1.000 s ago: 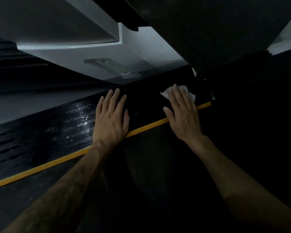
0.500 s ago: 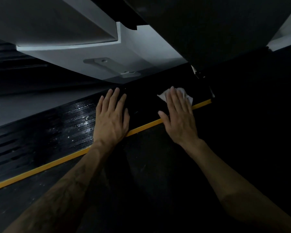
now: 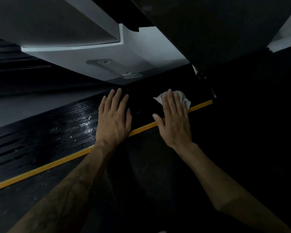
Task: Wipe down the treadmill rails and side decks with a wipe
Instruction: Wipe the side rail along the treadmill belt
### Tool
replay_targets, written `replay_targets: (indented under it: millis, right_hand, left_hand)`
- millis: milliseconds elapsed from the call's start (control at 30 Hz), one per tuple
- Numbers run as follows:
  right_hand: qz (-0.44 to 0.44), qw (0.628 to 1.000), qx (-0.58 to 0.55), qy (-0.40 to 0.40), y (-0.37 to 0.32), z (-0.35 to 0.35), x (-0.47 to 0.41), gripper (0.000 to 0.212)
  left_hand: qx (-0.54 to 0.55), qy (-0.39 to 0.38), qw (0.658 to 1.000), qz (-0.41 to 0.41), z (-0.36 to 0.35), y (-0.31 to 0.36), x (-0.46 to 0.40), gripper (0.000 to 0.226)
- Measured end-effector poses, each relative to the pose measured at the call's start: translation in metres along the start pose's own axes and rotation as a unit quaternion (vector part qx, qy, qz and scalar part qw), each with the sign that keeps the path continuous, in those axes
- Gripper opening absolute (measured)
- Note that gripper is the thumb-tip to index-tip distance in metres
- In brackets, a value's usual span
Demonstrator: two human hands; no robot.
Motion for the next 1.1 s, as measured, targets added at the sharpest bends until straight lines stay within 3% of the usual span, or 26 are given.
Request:
replay_targets:
  millis: [67, 267, 333, 533, 600, 667, 800, 1033, 1100]
  right_hand:
    - [-0.007, 1.000, -0.008, -0.003, -0.016, -0.004, -0.001, 0.079]
    - [0.172, 0.984, 0.024, -0.027, -0.023, -0.002, 0.030, 0.070]
    - [0.153, 0.987, 0.031, -0.031, -0.008, 0.000, 0.028, 0.070]
    - [-0.031, 0.999, 0.003, -0.035, -0.017, -0.005, 0.003, 0.082]
    - [-0.002, 0.999, 0.012, -0.041, -0.041, -0.009, 0.010, 0.082]
    - [0.084, 0.995, 0.027, -0.040, -0.059, -0.011, 0.028, 0.077]
    - [0.183, 0.982, 0.023, -0.025, -0.044, -0.003, 0.040, 0.068]
    - [0.018, 1.000, 0.015, -0.016, -0.049, -0.009, 0.003, 0.082]
    - [0.045, 0.998, 0.024, -0.026, -0.068, -0.013, 0.009, 0.081]
  left_hand:
    - [0.003, -0.002, 1.000, 0.001, 0.000, -0.001, 0.000, 0.054]
    - [0.027, -0.010, 1.000, -0.002, -0.003, -0.004, 0.000, 0.056]
    - [0.035, -0.021, 0.999, -0.004, -0.002, -0.005, -0.001, 0.058]
    - [0.014, 0.016, 1.000, 0.016, 0.016, -0.021, 0.006, 0.056]
    - [0.004, 0.028, 0.999, 0.030, 0.020, -0.032, 0.012, 0.056]
    - [-0.005, 0.037, 0.999, 0.039, 0.021, -0.041, 0.016, 0.056]
    - [-0.018, 0.017, 0.998, 0.054, 0.017, -0.050, 0.019, 0.059]
    - [-0.023, -0.011, 0.998, 0.061, 0.010, -0.049, 0.020, 0.061]
    - [-0.026, -0.010, 0.998, 0.063, 0.010, -0.050, 0.020, 0.061]
Point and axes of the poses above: each hand's wrist, its own x-axis away from the middle knuckle, its own z-axis out of the back of the hand, y = z × x, the point moved 8 cm from there along -x, towards the middle knuckle, and after that the axes turned 3 degrees about z, right-handed, at the moved point
